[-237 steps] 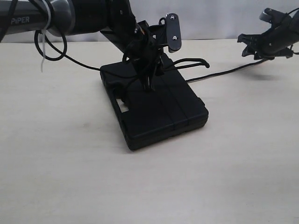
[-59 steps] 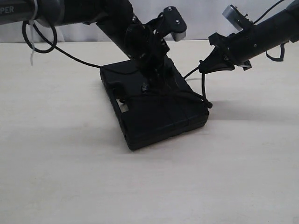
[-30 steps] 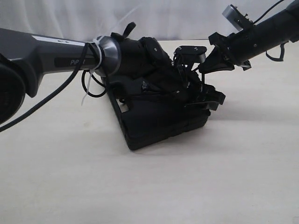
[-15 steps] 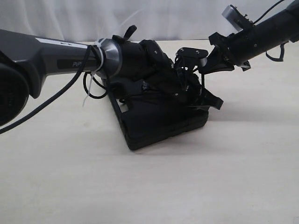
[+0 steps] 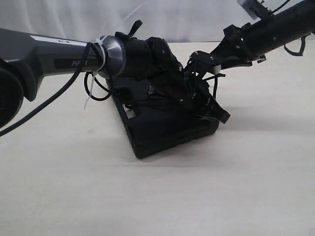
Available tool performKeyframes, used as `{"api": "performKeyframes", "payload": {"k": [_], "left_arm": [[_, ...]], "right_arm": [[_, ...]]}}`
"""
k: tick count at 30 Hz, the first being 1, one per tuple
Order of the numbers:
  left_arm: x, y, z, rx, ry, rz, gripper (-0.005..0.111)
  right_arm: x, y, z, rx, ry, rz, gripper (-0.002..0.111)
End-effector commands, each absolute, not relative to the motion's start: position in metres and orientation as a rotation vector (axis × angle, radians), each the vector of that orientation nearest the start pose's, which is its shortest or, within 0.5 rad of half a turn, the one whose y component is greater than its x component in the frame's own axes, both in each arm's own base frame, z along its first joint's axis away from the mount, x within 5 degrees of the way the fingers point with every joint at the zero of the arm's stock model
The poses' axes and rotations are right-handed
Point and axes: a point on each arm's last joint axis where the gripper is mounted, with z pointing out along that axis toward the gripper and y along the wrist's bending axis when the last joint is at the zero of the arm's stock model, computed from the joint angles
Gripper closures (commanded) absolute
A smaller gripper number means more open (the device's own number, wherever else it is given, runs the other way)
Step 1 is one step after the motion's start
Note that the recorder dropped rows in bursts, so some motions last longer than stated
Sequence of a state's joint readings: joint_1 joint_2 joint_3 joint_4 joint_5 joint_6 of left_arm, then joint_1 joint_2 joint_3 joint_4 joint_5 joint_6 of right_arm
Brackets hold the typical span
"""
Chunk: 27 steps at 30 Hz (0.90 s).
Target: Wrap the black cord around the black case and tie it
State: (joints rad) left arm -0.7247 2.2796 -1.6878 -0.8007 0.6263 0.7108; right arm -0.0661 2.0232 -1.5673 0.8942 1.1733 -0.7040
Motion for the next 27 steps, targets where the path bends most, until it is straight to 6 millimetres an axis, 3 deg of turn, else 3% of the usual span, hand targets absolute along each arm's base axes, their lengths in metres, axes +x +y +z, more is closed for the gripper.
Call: {"api": "performKeyframes", "payload": {"k": [1,4,8,11,16,22,27], "left_arm": [[0.346,-0.348,0.147,1.102,2.354,-0.806,0.107],[0.354,-0.340,0.147,1.073,2.368,-0.805,0.107],[0.363,-0.325,0.147,1.060,2.407,-0.820,0.107],[0.364,-0.318,0.148,1.104,2.419,-0.887,0.107],[0.353,-0.312,0.156,1.326,2.295,-1.160,0.107],[0.354,-0.304,0.164,1.346,2.227,-1.331,0.107],[0.355,-0.302,0.166,1.324,2.225,-1.353,0.107]], "right_arm": [[0.406,0.026,0.242,-0.358,2.704,0.848,0.064],[0.391,0.016,0.241,-0.357,2.801,0.656,0.069],[0.368,0.011,0.234,-0.450,2.769,0.514,0.072],[0.349,0.026,0.223,-0.684,2.642,0.504,0.067],[0.330,0.059,0.196,-1.107,2.420,0.317,0.065],[0.326,0.093,0.187,-1.270,2.273,0.191,0.065],[0.329,0.098,0.194,-1.239,2.218,0.127,0.065]]}}
